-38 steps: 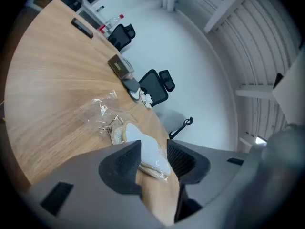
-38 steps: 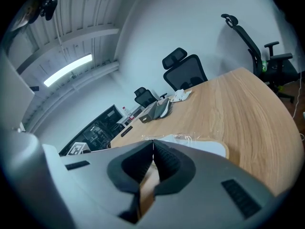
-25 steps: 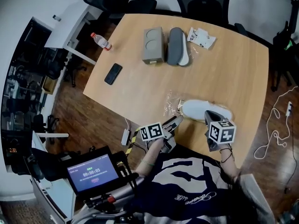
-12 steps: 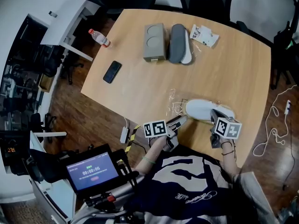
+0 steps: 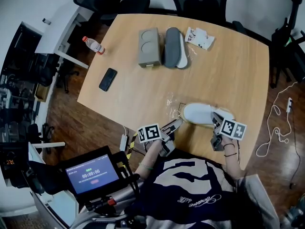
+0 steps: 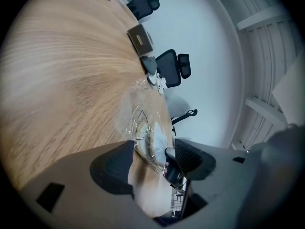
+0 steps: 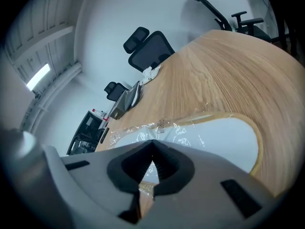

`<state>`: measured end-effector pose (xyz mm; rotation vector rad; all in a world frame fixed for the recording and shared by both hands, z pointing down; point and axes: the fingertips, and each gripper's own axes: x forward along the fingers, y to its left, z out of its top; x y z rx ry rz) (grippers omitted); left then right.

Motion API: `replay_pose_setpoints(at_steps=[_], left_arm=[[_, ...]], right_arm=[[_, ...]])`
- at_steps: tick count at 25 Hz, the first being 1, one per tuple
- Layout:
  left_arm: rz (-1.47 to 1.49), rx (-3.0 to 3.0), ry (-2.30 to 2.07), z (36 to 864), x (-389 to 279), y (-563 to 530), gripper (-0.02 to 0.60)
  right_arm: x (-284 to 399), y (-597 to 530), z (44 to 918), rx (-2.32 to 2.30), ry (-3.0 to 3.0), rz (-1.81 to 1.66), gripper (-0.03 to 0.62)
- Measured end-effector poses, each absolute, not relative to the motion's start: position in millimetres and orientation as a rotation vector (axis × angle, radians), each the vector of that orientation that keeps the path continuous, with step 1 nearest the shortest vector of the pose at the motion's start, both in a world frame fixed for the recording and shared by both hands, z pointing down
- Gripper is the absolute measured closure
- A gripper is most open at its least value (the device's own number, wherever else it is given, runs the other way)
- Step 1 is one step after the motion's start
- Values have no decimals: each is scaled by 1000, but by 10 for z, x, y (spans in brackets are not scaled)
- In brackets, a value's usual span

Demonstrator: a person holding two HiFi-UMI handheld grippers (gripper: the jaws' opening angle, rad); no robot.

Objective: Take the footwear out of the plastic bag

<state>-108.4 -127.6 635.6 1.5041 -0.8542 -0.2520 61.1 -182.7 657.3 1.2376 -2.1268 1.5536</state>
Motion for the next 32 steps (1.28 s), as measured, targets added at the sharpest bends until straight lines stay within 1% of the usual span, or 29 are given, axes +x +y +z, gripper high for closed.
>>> replay_pose_setpoints(at_steps=[5,17,19,25,28,32], left_arm=[[-259,1540,-911,6199,-1237,-1207,314],[-256,1399,-1049,6484,-1536,-1085,314],[-252,1404,-1057,6523,-1544,-1121,287],[-228,1502,-1028,6491,-1407,-1405,287],[-243,1529,-963,6465,-1246,-1555,287],[-189,1569,-904,6432,-1011,-1681,287]], right_arm=[[630,-1832,6578,1245,-2128,1532,599],[645,-1823,6587,1259,-2142,1502,599],[639,-1825,6579,1258,-2144,1502,599],[620,-1821,6554,1256,-2148,1501,599],[605,-1816,6541,1255,-2146,1488,599],[595,-1802,6518,1255,-2145,1478,599]])
